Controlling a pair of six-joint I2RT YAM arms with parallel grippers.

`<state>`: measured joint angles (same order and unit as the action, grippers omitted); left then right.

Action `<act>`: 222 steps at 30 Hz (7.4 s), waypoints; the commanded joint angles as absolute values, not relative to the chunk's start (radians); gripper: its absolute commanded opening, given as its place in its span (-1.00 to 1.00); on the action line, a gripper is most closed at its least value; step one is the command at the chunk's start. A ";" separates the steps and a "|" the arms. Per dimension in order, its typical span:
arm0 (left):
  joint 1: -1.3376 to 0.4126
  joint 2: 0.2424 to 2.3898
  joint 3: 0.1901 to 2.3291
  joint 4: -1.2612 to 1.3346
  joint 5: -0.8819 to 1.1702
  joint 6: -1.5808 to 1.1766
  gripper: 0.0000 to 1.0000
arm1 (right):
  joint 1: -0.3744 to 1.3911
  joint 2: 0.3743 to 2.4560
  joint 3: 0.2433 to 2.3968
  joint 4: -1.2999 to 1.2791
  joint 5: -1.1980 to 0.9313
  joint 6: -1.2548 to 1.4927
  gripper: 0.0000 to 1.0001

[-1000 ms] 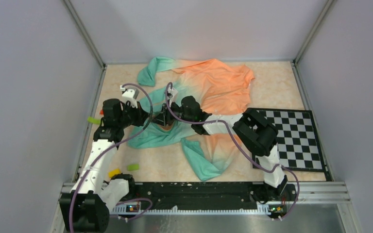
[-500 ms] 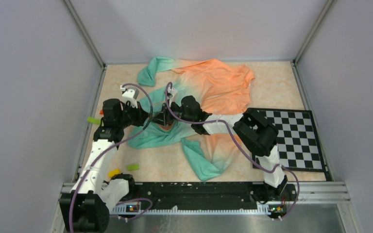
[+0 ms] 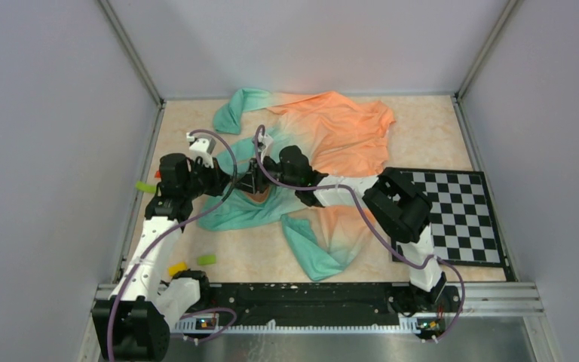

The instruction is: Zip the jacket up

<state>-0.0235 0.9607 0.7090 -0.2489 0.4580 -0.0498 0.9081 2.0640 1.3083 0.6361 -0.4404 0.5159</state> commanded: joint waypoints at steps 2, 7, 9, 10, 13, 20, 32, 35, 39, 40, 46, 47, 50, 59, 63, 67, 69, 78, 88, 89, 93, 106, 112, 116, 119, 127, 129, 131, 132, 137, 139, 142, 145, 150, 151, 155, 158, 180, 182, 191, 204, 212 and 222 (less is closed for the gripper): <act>-0.031 0.967 0.714 -0.238 0.465 -0.037 -1.00 | 0.920 2.027 1.360 0.640 -0.443 0.494 -0.42; -0.032 0.967 0.715 -0.238 0.466 -0.037 -1.00 | 0.920 2.029 1.372 0.615 -0.442 0.488 -0.49; -0.032 0.968 0.713 -0.238 0.466 -0.037 -1.00 | 0.921 2.029 1.374 0.607 -0.440 0.483 -0.54; -0.032 0.968 0.714 -0.238 0.465 -0.036 -1.00 | 0.920 2.027 1.375 0.607 -0.439 0.483 -0.55; -0.032 0.970 0.714 -0.238 0.464 -0.035 -1.00 | 0.919 2.023 1.373 0.603 -0.439 0.479 -0.55; -0.033 0.972 0.714 -0.239 0.465 -0.035 -1.00 | 0.919 2.015 1.372 0.588 -0.435 0.471 -0.46; -0.034 0.977 0.715 -0.239 0.466 -0.035 -1.00 | 0.920 1.996 1.364 0.566 -0.409 0.446 -0.45; -0.034 0.978 0.714 -0.240 0.466 -0.035 -1.00 | 0.920 1.997 1.365 0.563 -0.407 0.445 -0.47; -0.034 0.980 0.713 -0.241 0.465 -0.035 -1.00 | 0.921 1.995 1.367 0.562 -0.407 0.444 -0.48; -0.034 0.980 0.714 -0.241 0.465 -0.035 -1.00 | 0.920 1.994 1.368 0.559 -0.406 0.443 -0.48; -0.034 0.982 0.714 -0.242 0.462 -0.035 -1.00 | 0.921 1.990 1.383 0.544 -0.413 0.425 -0.94; -0.034 0.982 0.715 -0.243 0.455 -0.036 -1.00 | 0.920 1.988 1.383 0.542 -0.413 0.424 -1.00; -0.034 0.980 0.713 -0.244 0.441 -0.039 -1.00 | 0.921 1.981 1.373 0.531 -0.410 0.430 -1.00; -0.034 0.982 0.709 -0.236 0.456 -0.044 -1.00 | 0.919 1.981 1.346 0.599 -0.472 0.397 -0.71; -0.034 0.981 0.709 -0.236 0.460 -0.043 -1.00 | 0.919 1.994 1.360 0.602 -0.460 0.391 -0.52; -0.034 0.982 0.709 -0.236 0.460 -0.043 -1.00 | 0.921 2.012 1.399 0.555 -0.459 0.380 -0.59; -0.034 0.981 0.710 -0.236 0.460 -0.043 -1.00 | 0.921 2.014 1.403 0.552 -0.462 0.380 -0.73; -0.034 0.975 0.710 -0.241 0.423 -0.048 -1.00 | 0.922 1.997 1.396 0.487 -0.423 0.375 -1.00; -0.034 0.974 0.708 -0.236 0.445 -0.054 -1.00 | 0.920 2.045 1.430 0.529 -0.466 0.421 -0.92; -0.034 0.974 0.708 -0.235 0.446 -0.053 -1.00 | 0.922 2.049 1.435 0.532 -0.468 0.425 -0.92; -0.034 0.974 0.708 -0.235 0.448 -0.053 -1.00 | 0.922 2.063 1.446 0.546 -0.474 0.445 -0.87; -0.034 0.968 0.709 -0.235 0.445 -0.050 -1.00 | 0.929 2.073 1.432 0.560 -0.482 0.459 -0.75; -0.034 0.966 0.708 -0.235 0.446 -0.051 -1.00 | 0.928 2.079 1.434 0.555 -0.477 0.459 -0.70; -0.034 0.966 0.708 -0.235 0.446 -0.049 -1.00 | 0.930 2.082 1.434 0.547 -0.475 0.459 -0.70; -0.034 0.969 0.707 -0.234 0.447 -0.051 -1.00 | 0.931 2.082 1.437 0.541 -0.463 0.459 -0.71; -0.034 0.968 0.709 -0.235 0.446 -0.051 -1.00 | 0.949 2.090 1.462 0.485 -0.406 0.431 -0.72; -0.034 0.968 0.708 -0.235 0.446 -0.050 -1.00 | 0.952 2.091 1.468 0.473 -0.387 0.426 -0.72; -0.034 0.968 0.709 -0.235 0.444 -0.050 -1.00 | 0.954 2.091 1.473 0.463 -0.379 0.422 -0.72; -0.034 0.968 0.708 -0.235 0.445 -0.051 -1.00 | 0.955 2.091 1.473 0.462 -0.376 0.422 -0.74; -0.034 0.967 0.709 -0.235 0.445 -0.050 -1.00 | 0.957 2.091 1.475 0.472 -0.371 0.433 -0.72; -0.034 0.967 0.709 -0.235 0.444 -0.050 -1.00 | 0.955 2.093 1.473 0.478 -0.367 0.433 -0.70; -0.034 0.966 0.709 -0.235 0.443 -0.051 -1.00 | 0.956 2.095 1.473 0.481 -0.363 0.436 -0.69; -0.034 0.966 0.710 -0.235 0.443 -0.051 -1.00 | 0.956 2.098 1.472 0.485 -0.359 0.440 -0.67; -0.034 0.964 0.709 -0.236 0.440 -0.049 -1.00 | 0.955 2.098 1.454 0.500 -0.351 0.457 -0.65; -0.034 0.965 0.708 -0.236 0.439 -0.049 -1.00 | 0.957 2.096 1.447 0.504 -0.347 0.460 -0.65; -0.034 0.965 0.708 -0.236 0.439 -0.049 -1.00 | 0.954 2.092 1.440 0.501 -0.334 0.467 -0.66; -0.034 0.965 0.709 -0.236 0.439 -0.048 -1.00 | 0.955 2.087 1.433 0.504 -0.317 0.468 -0.80; -0.035 0.937 0.713 -0.252 0.306 -0.104 -1.00 | 0.942 2.083 1.422 0.493 -0.336 0.579 -1.00; -0.034 0.935 0.709 -0.244 0.321 -0.101 -1.00 | 0.921 2.117 1.422 0.593 -0.465 0.612 -1.00; -0.034 0.948 0.708 -0.237 0.368 -0.095 -1.00 | 0.901 2.167 1.459 0.609 -0.515 0.641 -0.71; -0.034 0.949 0.708 -0.235 0.387 -0.089 -1.00 | 0.903 2.141 1.404 0.714 -0.529 0.641 -0.54; -0.034 0.950 0.708 -0.235 0.385 -0.091 -1.00 | 0.902 2.142 1.415 0.694 -0.521 0.647 -0.93; -0.035 0.930 0.709 -0.260 0.249 -0.084 -1.00 | 0.902 2.088 1.519 0.141 -0.268 0.664 -1.00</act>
<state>-0.0341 0.9581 0.7040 -0.2951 0.3176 -0.0841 0.9100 2.1521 1.4361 0.4770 -0.4351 0.6861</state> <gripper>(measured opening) 0.012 0.007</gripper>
